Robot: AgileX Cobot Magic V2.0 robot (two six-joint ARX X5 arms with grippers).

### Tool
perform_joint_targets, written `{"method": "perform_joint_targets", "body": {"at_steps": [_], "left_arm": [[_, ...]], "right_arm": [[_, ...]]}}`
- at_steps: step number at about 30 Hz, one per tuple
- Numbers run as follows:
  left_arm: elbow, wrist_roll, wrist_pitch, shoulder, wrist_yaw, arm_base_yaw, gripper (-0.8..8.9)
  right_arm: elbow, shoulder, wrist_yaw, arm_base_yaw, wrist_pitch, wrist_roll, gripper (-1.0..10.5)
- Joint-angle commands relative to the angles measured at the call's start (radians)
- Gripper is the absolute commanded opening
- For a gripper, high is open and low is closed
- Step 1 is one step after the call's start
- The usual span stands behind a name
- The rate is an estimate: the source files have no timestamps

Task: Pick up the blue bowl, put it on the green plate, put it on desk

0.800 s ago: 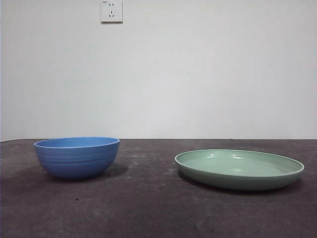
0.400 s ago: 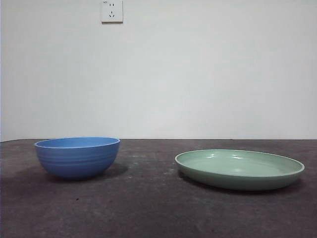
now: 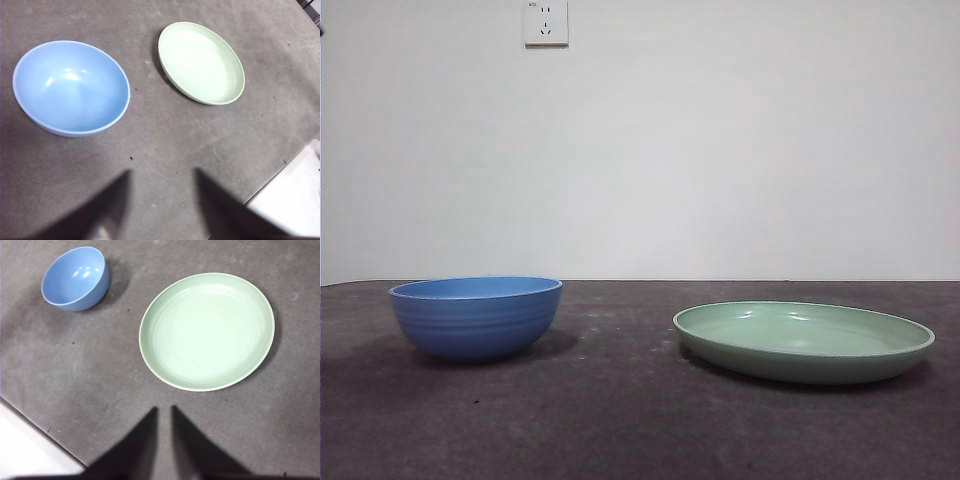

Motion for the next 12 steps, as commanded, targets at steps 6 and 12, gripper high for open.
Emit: {"method": "perform_joint_targets", "body": {"at_steps": [6, 12], "left_arm": [[0.021, -0.006, 0.011, 0.006, 0.005, -0.003, 4.64], [0.021, -0.007, 0.016, 0.007, 0.001, -0.003, 4.64]], "right_arm": [[0.018, 0.004, -0.002, 0.003, 0.013, 0.014, 4.3], [0.018, 0.004, -0.002, 0.003, 0.016, 0.018, 4.3]]}}
